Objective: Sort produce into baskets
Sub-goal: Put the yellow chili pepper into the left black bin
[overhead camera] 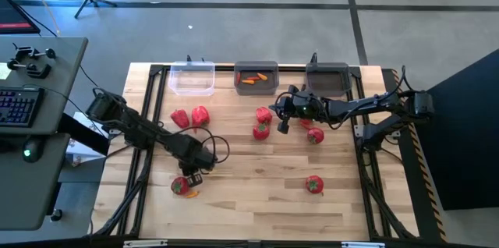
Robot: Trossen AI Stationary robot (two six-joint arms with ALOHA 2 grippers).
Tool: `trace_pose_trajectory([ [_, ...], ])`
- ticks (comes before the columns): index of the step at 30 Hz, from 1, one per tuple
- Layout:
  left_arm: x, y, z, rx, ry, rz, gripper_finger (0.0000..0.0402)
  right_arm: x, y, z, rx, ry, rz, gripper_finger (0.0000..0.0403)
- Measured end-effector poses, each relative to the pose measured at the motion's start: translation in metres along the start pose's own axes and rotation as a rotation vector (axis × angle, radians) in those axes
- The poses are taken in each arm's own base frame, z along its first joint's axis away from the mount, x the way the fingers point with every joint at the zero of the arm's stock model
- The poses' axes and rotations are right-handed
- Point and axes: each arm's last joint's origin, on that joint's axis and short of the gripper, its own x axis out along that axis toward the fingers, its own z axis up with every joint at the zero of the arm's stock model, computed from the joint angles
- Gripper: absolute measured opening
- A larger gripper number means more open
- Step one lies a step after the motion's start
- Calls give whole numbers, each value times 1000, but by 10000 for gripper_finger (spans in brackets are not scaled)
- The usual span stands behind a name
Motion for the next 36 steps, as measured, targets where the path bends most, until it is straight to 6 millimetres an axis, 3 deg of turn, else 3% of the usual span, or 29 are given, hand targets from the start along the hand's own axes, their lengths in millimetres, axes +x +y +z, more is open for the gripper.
trace_pose_trajectory([
  [8, -8, 27, 31, 75, -119, -7, 4, 0, 0, 0, 0, 0, 0, 0],
  [19, -45, 94, 112, 90, -713, -99, 1, 0, 0, 0, 0, 0, 0, 0],
  [25, -75, 141, 138, 16, -1048, -67, 0, 0, 0, 0, 9, 0, -1, 0],
  [31, -107, 178, 158, 15, -1174, 48, 0, 0, -1, 2, 7, -23, -7, 0],
  [36, -118, 203, 187, 63, -1149, 143, 0, 0, -4, 6, 17, -62, -21, 0],
])
